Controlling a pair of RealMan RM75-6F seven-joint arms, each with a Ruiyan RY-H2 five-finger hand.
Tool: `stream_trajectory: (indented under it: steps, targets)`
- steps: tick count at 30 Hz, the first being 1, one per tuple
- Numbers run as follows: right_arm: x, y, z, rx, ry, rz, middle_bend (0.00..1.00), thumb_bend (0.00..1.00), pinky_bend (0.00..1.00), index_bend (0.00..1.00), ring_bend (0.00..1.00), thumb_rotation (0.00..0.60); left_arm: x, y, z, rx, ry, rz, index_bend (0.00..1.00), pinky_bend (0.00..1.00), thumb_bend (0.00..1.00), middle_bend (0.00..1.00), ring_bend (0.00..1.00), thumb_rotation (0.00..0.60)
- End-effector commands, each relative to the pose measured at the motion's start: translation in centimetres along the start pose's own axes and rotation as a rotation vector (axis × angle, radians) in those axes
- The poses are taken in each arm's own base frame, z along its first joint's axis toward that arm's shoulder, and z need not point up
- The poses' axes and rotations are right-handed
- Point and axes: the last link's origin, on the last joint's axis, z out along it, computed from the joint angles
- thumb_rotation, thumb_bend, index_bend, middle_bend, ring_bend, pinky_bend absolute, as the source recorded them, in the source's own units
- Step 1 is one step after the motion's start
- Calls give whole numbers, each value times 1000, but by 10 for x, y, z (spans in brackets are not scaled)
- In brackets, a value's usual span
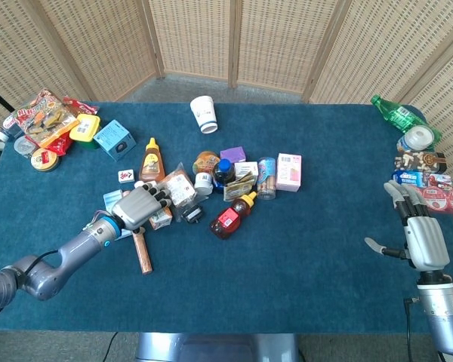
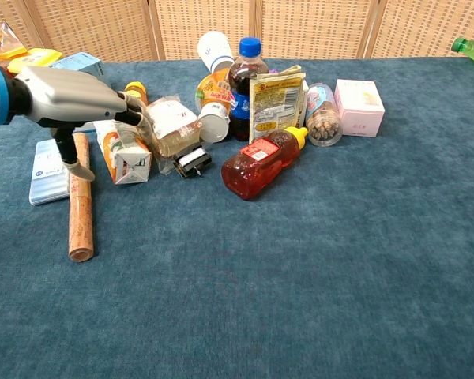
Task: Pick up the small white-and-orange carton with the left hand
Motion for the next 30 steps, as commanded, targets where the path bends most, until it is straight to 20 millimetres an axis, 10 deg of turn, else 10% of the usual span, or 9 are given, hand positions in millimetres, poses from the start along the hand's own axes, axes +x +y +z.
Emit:
stream_trajectory:
  steps: [1,10,20,30]
  targets:
    - [0,0,0,1,1,1,0,0,0,0,0,600,2,1,4,2,5,9,273,273,224,13,138,600]
    - [0,0,0,2,1,6,0,0,0,0,0,600,-4,6,9,4,18,56,424,362,226,161,248,600]
    - [0,0,0,4,2,11,0,0,0,0,0,600,-9,6,7,25,66,105,697,703,225,522,603,600]
    - [0,-1,0,8,0,6,0,0,0,0,0,600,15,-6,-15,46,166,63,756,717,226,594,671,600]
